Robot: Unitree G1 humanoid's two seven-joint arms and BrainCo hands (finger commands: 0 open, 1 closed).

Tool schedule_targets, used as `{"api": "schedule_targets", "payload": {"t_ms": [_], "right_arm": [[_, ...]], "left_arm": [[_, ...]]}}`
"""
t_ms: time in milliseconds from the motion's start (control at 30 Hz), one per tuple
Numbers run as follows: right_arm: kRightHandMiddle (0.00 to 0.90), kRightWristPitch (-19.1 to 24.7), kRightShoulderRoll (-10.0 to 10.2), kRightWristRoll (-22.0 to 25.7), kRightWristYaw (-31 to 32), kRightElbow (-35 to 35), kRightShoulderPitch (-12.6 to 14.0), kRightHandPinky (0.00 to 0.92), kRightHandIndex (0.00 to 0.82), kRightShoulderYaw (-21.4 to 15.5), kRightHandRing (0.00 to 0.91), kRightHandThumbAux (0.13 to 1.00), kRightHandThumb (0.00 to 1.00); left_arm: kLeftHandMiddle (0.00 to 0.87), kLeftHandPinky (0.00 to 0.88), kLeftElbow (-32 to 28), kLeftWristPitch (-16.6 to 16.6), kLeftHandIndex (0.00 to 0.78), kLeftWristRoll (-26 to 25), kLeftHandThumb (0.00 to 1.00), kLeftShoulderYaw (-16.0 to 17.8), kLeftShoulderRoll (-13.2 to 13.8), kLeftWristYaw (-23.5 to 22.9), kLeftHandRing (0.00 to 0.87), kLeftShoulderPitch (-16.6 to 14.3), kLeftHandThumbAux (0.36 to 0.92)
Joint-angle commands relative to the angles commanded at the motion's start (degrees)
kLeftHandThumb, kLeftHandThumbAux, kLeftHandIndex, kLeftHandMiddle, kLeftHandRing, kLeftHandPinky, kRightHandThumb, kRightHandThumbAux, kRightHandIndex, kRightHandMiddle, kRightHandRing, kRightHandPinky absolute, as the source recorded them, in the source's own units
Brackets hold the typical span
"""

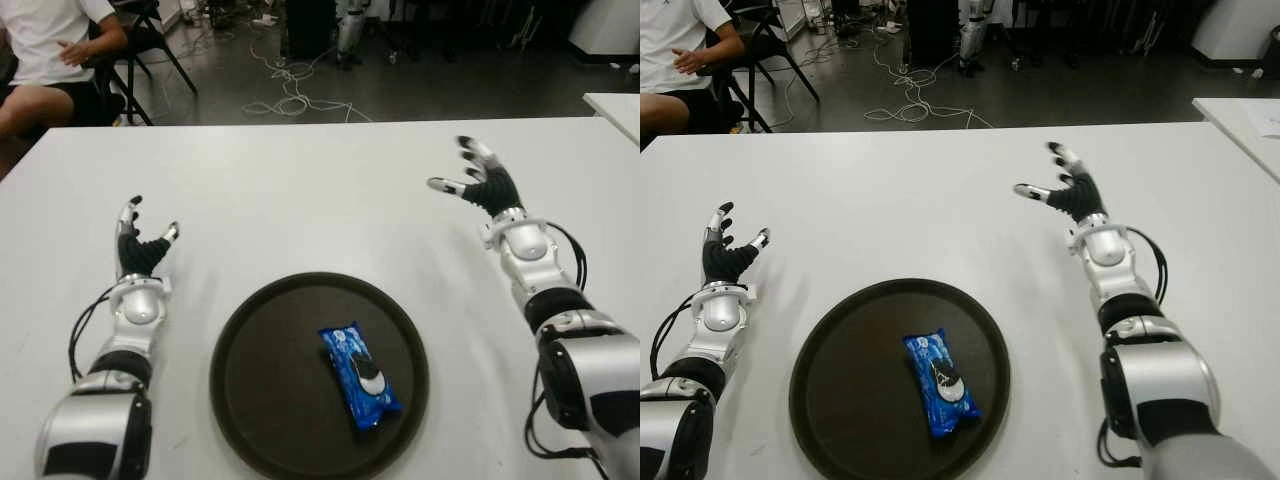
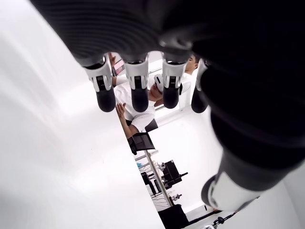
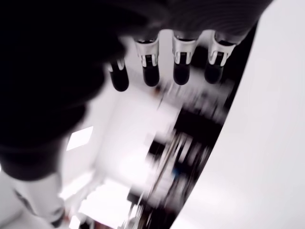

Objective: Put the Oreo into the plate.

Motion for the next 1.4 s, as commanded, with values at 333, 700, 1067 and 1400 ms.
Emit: {"api": "schedule_targets", "payload": {"t_ms": [333,700,1067,1400], "right_arm": [[0.043,3.1,-0.1,-0.7,-4.8,1.6,0.6,0.000,0.087,-1.6,0.025,0.698,0.000],[0.074,6.7,0.5,-0.7,-6.4,1.8,0.0,0.035,0.116,-2.8,0.050,0.687,0.000],[0.088,9.3,0.9,-1.6,-7.9,1.9,-0.3,0.029,0.159,-3.2,0.072,0.627,0.000],[0.082,10.8,1.3,-1.4,-8.0,1.9,-0.7,0.023,0.129,-3.4,0.059,0.632,0.000]], "left_arm": [[0.065,0.027,-0.1,-0.5,0.052,-0.3,0.000,0.0,0.3,-1.4,0.042,0.1,0.766],[0.064,0.038,0.1,-0.3,0.049,-0.9,0.000,0.5,0.1,-2.0,0.045,-0.1,0.766],[0.069,0.034,0.1,-0.8,0.049,-1.4,0.000,0.8,0.0,-2.6,0.049,0.0,0.779],[0.084,0.042,0.0,-1.1,0.056,-0.6,0.000,0.2,0.4,-2.1,0.063,0.0,0.791]]}}
